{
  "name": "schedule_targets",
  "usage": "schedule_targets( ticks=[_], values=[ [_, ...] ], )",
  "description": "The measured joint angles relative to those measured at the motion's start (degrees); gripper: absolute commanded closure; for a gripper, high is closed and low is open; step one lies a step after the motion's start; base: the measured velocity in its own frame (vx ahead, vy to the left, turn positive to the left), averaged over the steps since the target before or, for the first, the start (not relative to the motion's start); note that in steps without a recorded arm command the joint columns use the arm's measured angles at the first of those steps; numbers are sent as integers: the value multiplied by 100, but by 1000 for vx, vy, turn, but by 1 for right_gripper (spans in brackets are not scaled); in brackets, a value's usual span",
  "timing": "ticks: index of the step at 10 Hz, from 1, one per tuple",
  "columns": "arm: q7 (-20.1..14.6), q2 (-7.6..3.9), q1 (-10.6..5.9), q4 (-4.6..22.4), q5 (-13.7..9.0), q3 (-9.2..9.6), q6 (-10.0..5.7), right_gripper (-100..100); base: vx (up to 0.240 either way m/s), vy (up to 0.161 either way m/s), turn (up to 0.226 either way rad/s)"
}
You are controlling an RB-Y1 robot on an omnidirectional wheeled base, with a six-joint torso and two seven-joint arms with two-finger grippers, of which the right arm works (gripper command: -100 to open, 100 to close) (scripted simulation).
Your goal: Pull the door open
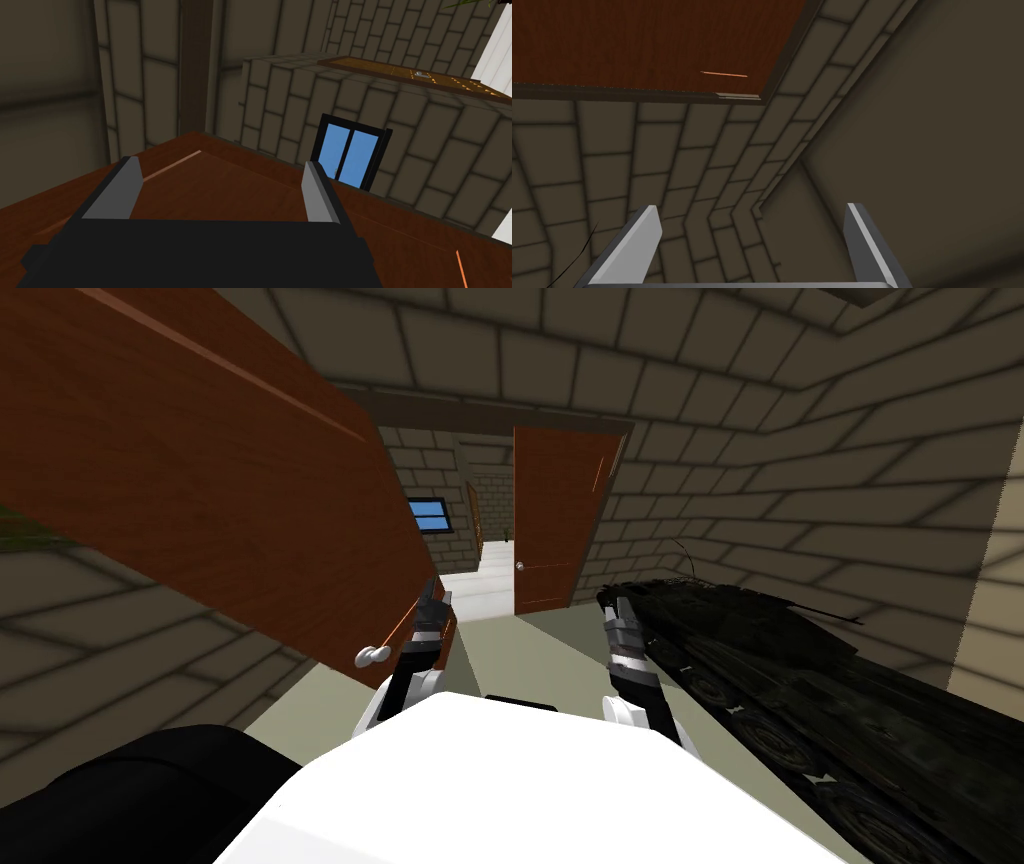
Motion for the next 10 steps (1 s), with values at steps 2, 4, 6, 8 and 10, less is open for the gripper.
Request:
schedule_targets(
  ticks=[2,4,6,8,10],
  values=[
    [159,-64,-81,225,134,88,-97,-100,162,72,-108],
    [298,-118,-184,460,250,153,-194,-100,158,88,-124],
    [439,-186,-275,677,373,219,-277,-100,128,67,-86],
    [578,-233,-388,926,488,278,-376,-100,133,61,-117],
    [710,-269,-462,1119,598,345,-457,-100,93,59,-79]
  ],
)
